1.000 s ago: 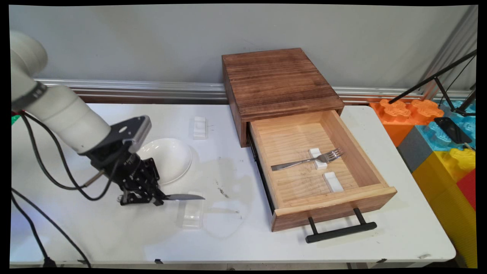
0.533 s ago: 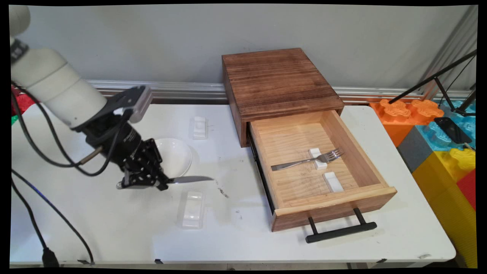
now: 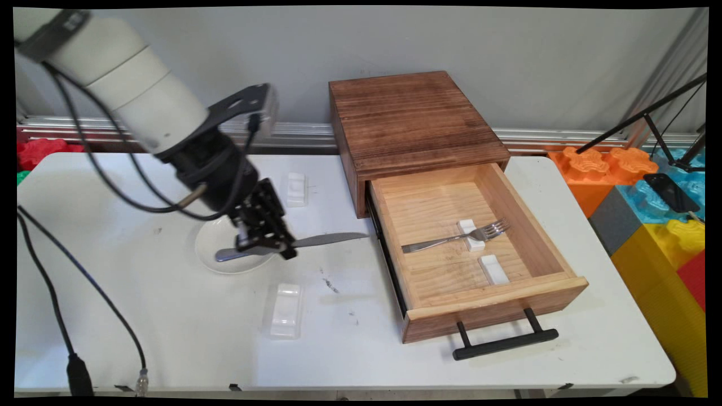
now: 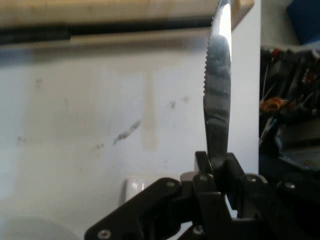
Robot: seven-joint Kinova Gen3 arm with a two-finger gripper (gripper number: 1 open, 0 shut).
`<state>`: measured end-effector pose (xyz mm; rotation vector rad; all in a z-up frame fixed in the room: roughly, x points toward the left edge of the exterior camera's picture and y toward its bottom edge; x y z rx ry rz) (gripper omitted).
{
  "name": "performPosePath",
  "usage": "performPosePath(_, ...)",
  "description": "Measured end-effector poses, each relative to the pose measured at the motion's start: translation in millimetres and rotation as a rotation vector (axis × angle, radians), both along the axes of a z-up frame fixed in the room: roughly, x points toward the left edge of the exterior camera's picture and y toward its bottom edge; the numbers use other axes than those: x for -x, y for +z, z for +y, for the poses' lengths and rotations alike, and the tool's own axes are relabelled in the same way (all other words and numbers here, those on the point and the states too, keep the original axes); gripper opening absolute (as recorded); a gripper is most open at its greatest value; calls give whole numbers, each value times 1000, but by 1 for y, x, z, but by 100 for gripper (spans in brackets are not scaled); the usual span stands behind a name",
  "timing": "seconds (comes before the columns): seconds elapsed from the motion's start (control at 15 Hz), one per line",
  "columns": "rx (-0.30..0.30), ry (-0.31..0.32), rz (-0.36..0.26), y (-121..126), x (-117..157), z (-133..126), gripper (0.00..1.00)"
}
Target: Place the picked object into the drawer
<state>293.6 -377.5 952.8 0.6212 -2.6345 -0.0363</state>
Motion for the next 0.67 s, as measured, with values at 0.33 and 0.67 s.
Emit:
performPosePath(0.33,-2,3,21,12,47,-18,0)
performPosePath(0.67,18,11,44,18,96,-43,0)
